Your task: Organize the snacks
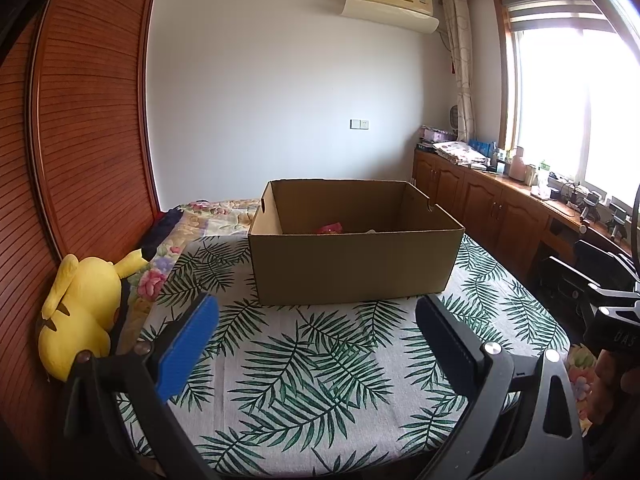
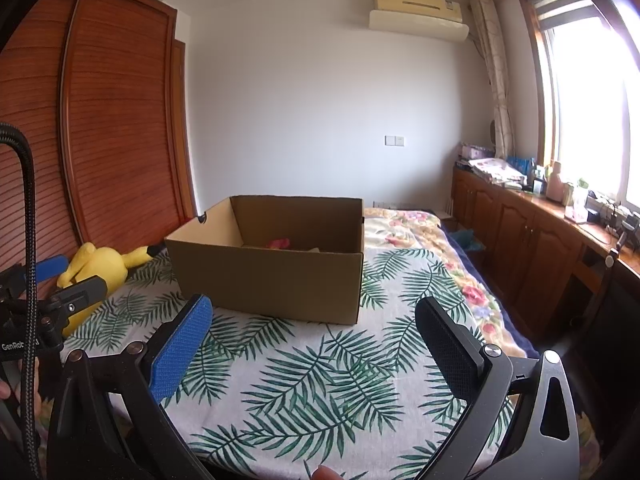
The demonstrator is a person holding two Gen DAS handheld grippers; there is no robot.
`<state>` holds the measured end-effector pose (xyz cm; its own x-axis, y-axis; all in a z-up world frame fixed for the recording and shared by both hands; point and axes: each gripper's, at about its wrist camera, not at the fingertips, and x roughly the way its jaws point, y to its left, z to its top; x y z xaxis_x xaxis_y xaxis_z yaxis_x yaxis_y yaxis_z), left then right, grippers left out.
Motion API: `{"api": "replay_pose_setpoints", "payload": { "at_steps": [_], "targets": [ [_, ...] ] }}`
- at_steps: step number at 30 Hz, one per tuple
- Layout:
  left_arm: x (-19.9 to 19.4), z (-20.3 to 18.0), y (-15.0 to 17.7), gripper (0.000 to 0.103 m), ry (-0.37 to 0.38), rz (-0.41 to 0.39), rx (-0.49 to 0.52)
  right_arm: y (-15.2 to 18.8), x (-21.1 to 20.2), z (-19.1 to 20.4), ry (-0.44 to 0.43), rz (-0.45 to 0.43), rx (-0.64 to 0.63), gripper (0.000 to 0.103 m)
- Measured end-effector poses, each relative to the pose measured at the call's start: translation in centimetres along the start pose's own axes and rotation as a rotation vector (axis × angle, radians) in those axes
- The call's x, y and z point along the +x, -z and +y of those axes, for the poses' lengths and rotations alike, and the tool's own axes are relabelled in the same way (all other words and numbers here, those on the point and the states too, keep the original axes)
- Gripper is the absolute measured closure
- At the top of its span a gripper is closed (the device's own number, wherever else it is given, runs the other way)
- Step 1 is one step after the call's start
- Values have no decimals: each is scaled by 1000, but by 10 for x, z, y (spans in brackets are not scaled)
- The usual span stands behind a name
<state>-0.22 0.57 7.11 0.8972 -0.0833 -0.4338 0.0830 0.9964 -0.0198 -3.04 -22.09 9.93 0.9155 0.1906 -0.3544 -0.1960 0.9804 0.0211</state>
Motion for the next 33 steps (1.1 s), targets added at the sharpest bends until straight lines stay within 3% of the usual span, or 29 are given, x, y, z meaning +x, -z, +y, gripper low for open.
{"api": "replay_pose_setpoints", "payload": {
  "at_steps": [33],
  "targets": [
    [0,-1,1,3,1,1,-1,2,-1,-3,-1,1,8,0]
  ]
}}
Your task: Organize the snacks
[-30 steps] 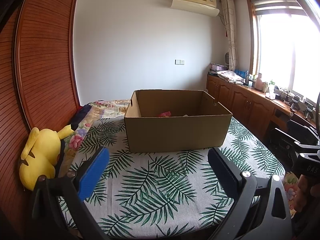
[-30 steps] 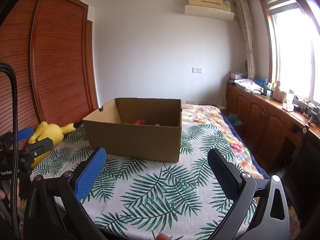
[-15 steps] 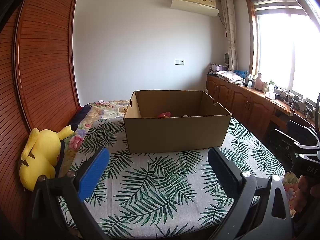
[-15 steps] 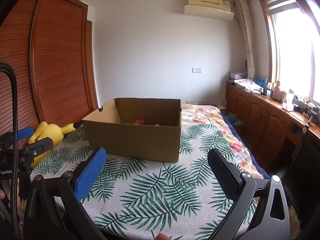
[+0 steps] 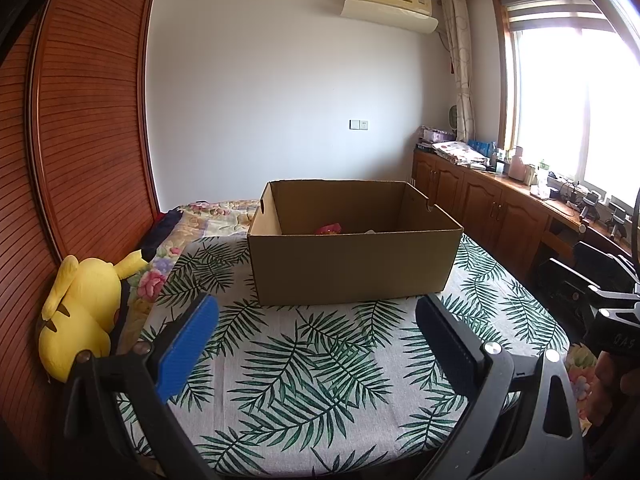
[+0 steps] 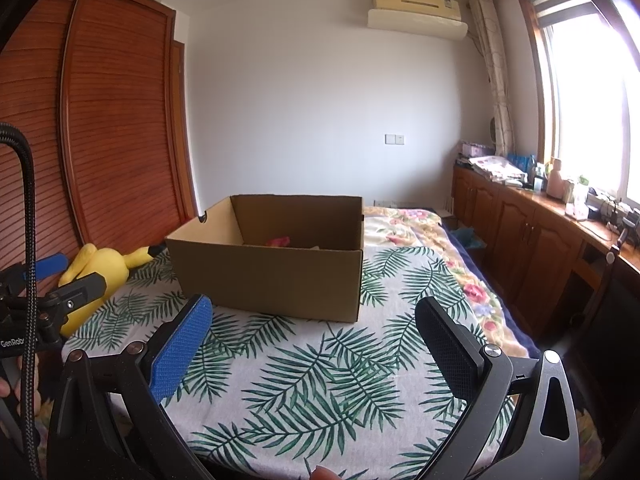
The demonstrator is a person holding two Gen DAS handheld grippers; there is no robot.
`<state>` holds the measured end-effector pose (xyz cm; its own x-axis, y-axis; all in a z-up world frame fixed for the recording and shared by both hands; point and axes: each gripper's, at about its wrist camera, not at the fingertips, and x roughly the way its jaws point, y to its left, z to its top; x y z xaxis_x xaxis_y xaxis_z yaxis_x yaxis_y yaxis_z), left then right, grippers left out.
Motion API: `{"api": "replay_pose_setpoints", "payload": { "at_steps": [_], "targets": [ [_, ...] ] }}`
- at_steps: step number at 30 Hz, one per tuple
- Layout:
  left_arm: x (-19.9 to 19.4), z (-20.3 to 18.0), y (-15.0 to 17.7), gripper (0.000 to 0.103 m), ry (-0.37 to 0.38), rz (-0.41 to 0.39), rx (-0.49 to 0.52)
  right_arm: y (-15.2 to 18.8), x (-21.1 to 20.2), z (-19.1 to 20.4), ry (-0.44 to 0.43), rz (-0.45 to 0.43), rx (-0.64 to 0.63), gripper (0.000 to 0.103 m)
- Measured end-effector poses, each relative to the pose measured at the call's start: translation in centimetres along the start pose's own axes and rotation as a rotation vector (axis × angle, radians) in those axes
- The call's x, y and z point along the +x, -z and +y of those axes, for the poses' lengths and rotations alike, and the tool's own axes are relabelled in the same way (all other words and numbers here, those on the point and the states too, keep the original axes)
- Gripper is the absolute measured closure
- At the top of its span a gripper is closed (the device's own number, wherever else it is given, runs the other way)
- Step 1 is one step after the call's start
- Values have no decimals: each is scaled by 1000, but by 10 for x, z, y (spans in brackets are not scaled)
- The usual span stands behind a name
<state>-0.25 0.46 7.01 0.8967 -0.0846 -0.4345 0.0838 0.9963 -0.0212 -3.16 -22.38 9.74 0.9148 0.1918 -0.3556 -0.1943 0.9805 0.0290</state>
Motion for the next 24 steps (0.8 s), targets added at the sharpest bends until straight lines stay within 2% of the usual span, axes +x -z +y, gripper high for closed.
{"api": "replay_pose_setpoints", "payload": {
  "at_steps": [24],
  "targets": [
    [-3,1,-1,3,-8,-5,-7,-1,0,-1,0,1,3,0]
  ]
}}
